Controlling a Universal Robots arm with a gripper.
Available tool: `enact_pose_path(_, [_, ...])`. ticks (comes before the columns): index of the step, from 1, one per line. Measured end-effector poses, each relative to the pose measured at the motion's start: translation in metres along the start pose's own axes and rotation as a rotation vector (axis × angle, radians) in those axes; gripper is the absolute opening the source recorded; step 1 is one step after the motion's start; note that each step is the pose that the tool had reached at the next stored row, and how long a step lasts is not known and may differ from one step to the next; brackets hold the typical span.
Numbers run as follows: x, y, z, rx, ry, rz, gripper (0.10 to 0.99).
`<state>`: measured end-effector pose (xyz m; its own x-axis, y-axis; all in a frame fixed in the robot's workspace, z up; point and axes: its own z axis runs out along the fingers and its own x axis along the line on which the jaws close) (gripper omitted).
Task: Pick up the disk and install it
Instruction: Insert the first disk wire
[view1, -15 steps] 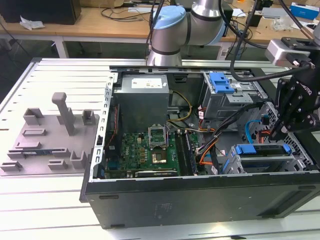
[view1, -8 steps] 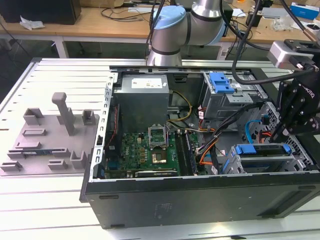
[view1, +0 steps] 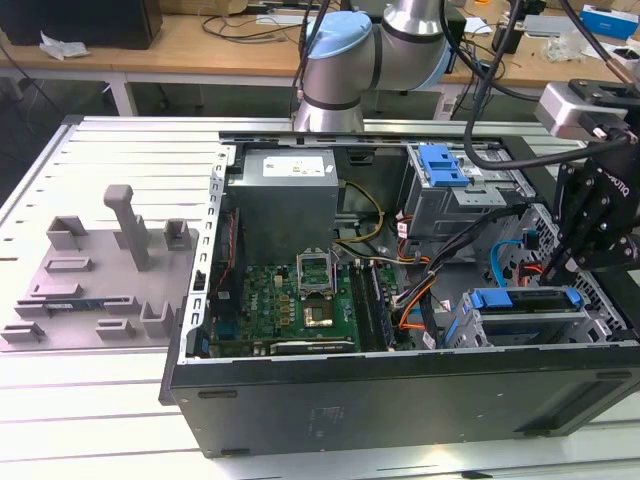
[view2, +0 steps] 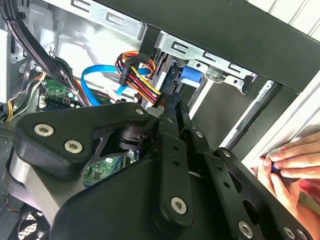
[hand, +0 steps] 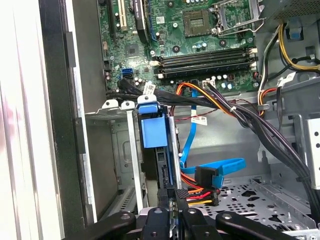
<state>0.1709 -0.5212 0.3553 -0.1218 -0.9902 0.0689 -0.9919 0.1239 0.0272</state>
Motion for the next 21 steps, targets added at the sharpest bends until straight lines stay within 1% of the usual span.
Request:
enact_pose_path(7, [-0.0017,0.0002,0.0,0.003,0.0008,-0.036,0.165])
enact_pose_path(11, [-0.0025,0.0003,0.0,0.007,0.0013,-0.066,0.165])
enact_pose_path(13, [-0.0026,0.0003,-0.0001,0.01,0.0014,-0.07,0.165])
enact_pose_path(21, [-0.0036,0.0005,0.0001,0.011,0.0013,-0.07,0.165])
